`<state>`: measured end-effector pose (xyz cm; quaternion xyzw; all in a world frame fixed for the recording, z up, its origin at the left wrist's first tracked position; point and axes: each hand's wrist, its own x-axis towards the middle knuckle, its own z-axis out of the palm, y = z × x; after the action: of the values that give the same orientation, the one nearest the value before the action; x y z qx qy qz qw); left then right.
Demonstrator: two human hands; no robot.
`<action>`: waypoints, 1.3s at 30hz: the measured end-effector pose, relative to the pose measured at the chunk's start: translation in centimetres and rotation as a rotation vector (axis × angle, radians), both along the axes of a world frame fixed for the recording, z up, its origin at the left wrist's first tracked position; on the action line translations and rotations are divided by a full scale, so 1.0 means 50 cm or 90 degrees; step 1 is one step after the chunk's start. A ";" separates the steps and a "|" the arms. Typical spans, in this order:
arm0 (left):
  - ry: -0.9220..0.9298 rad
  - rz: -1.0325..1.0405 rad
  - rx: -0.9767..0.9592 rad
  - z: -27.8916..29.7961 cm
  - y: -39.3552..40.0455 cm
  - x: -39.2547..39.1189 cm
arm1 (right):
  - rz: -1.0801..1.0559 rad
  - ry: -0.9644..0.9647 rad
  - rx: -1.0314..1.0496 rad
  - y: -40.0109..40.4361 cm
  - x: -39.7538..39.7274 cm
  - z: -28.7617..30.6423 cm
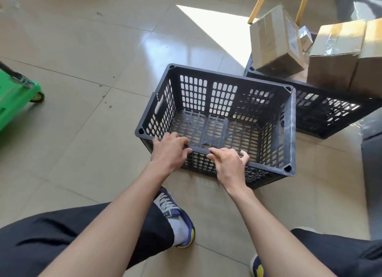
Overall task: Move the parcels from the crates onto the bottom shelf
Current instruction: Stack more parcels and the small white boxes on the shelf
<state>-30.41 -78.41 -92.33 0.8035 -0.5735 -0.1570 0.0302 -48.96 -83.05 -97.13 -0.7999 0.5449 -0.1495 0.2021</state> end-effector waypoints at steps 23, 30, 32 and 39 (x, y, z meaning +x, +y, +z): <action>-0.024 0.182 -0.111 -0.042 0.087 0.236 | 0.270 -0.032 -0.123 -0.016 0.085 -0.030; -0.051 0.215 -0.117 -0.048 0.117 0.283 | 0.309 -0.038 -0.134 -0.015 0.148 -0.030; -0.063 0.228 -0.117 -0.052 0.121 0.300 | 0.321 -0.030 -0.148 -0.019 0.175 -0.029; -0.041 0.179 -0.163 -0.053 0.067 0.273 | 0.338 -0.039 -0.179 -0.070 0.271 -0.038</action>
<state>-16.76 -75.09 -94.96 0.8697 -0.4718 -0.0512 0.1356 -35.42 -86.57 -99.03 -0.9296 0.2845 -0.1892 0.1379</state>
